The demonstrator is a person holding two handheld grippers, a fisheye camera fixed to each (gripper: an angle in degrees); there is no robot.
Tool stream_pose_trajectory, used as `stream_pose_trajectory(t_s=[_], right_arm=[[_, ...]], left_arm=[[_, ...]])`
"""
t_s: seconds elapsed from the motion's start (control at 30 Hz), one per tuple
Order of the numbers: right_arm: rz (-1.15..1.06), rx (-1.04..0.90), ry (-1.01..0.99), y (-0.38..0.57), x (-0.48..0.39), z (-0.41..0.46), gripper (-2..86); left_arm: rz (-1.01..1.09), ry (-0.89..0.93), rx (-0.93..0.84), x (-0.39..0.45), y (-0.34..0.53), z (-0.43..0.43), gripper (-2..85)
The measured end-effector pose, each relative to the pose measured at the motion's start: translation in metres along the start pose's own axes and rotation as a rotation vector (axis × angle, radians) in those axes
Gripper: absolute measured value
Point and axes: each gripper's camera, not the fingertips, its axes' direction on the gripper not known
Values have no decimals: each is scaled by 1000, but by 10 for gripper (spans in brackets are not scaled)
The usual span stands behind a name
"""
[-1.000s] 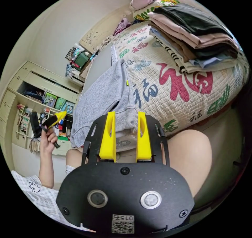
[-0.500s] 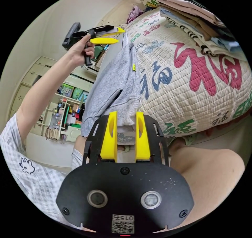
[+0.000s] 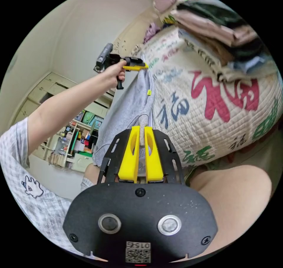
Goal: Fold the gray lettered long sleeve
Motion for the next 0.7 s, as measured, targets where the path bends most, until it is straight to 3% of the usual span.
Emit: stream_pose_trajectory(t_s=[0.13, 0.37, 0.57, 0.7], right_arm=[[-176, 131, 117, -4, -59, -43, 16], [-232, 266, 219, -41, -126, -122, 14], [-475, 152, 170, -52, -241, -105, 14], [-581, 16, 12, -58, -303, -48, 13]], left_arm=[[3, 128, 150, -19, 8, -57, 46], [45, 473, 398, -68, 36, -166, 48], [51, 576, 507, -163, 118, -213, 49], [-131, 555, 563, -280, 207, -227, 46]])
